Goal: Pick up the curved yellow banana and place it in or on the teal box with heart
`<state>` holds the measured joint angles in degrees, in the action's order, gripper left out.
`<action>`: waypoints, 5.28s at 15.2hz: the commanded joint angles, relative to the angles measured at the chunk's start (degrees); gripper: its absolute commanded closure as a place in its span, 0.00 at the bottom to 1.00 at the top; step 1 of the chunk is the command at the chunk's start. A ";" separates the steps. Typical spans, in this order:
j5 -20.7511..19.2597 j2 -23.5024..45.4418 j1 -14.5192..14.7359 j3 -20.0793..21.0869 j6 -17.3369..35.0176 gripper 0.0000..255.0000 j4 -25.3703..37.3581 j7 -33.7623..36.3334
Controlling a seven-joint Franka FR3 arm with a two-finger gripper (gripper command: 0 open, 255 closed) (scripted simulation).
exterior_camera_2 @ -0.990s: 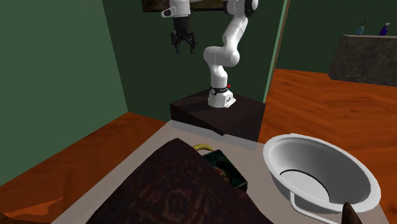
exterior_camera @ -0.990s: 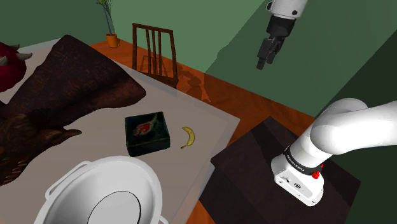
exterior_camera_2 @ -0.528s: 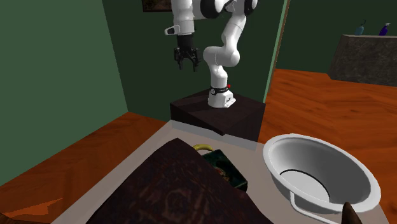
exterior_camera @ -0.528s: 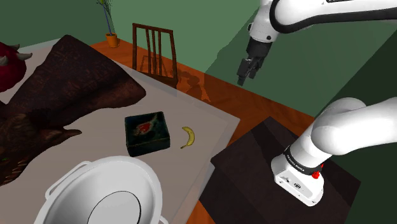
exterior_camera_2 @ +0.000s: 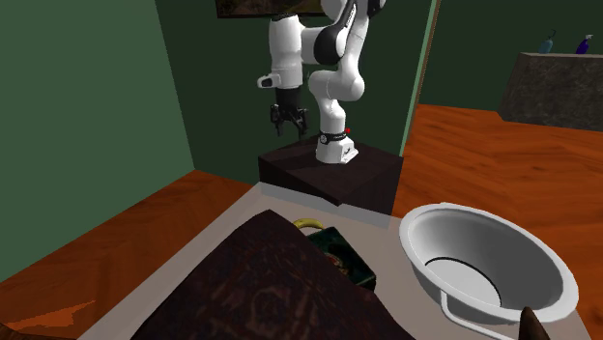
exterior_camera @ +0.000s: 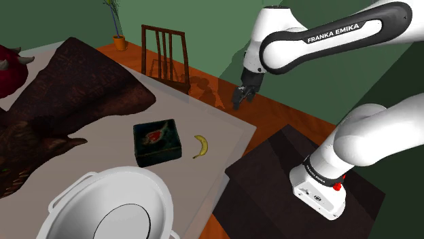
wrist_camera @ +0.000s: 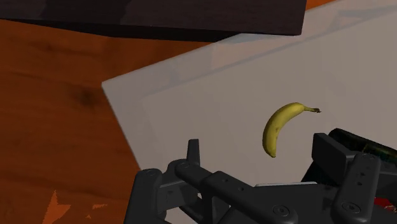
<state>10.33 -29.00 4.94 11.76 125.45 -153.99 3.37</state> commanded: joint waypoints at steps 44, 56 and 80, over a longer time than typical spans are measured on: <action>-31.65 54.40 9.57 -1.76 41.71 1.00 15.54 38.94; -24.44 44.30 4.10 5.21 33.92 1.00 13.20 33.23; -15.28 34.68 2.47 10.64 17.07 1.00 21.04 28.35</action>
<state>-3.76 3.78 7.16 22.30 143.31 -135.40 30.52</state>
